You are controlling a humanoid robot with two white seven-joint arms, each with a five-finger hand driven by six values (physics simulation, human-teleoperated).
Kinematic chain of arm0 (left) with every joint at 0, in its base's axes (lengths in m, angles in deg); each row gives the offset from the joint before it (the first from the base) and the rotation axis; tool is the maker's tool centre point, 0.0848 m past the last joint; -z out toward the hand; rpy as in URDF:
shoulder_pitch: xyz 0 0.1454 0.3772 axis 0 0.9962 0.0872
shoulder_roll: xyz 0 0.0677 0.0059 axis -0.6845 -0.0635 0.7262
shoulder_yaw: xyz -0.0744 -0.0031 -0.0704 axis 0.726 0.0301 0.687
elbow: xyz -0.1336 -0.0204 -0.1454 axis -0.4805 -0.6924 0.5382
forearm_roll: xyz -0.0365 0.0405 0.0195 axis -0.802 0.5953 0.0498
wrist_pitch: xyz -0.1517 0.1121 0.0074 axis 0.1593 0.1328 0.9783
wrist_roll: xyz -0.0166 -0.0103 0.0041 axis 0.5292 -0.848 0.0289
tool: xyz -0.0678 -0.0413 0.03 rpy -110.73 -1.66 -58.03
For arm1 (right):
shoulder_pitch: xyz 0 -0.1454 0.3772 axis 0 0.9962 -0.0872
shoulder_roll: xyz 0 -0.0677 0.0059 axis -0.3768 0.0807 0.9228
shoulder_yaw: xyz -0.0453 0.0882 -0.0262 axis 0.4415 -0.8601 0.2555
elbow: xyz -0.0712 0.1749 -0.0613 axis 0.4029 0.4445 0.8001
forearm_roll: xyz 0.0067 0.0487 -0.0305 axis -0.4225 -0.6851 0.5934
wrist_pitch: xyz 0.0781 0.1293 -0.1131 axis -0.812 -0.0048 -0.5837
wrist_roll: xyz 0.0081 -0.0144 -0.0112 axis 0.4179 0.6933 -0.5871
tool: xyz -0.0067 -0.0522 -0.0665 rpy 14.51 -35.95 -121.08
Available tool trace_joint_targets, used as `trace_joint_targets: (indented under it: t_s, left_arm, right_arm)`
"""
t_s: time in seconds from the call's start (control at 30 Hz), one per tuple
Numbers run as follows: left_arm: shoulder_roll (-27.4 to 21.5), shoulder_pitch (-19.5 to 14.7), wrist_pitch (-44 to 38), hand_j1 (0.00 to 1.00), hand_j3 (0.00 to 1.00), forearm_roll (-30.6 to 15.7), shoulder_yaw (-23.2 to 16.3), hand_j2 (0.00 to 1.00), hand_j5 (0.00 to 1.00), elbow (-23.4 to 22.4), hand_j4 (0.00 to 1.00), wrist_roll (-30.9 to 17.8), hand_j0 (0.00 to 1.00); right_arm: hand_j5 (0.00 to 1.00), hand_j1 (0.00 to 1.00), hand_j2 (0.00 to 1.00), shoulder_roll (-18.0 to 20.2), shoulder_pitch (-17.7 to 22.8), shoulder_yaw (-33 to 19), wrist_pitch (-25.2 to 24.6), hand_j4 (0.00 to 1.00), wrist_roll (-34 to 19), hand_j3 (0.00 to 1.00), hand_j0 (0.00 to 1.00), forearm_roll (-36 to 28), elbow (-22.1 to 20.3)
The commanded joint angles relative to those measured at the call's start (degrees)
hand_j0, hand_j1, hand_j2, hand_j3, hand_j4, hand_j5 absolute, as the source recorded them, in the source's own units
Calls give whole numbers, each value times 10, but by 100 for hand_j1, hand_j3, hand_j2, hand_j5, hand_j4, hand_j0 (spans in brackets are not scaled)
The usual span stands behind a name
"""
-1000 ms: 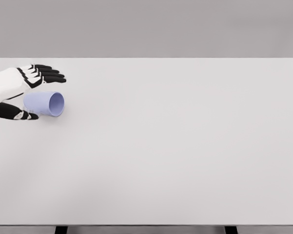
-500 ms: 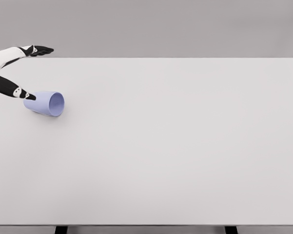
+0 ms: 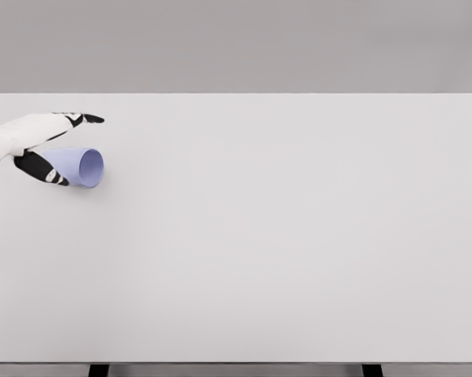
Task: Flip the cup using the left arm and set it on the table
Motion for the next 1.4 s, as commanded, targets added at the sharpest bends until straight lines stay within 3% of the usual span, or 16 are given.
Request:
trace_joint_targets:
  t_s: [0.0,0.33,0.67,1.37]
  left_arm:
    - [3,-1,0,100,100,6,-12,100,100,-1,100,0,100]
    - [26,-2,0,100,100,56,-29,100,100,-28,100,0,100]
    - [64,-8,1,100,100,101,-29,100,100,-89,100,0,100]
    - [100,-36,1,100,100,119,-50,100,100,-150,100,0,100]
  right_arm:
    - [100,100,100,0,0,0,0,100,0,100,100,0,0]
    - [100,100,100,0,0,0,0,100,0,100,100,0,0]
    - [100,100,100,0,0,0,0,100,0,100,100,0,0]
    - [100,100,100,0,0,0,0,100,0,100,100,0,0]
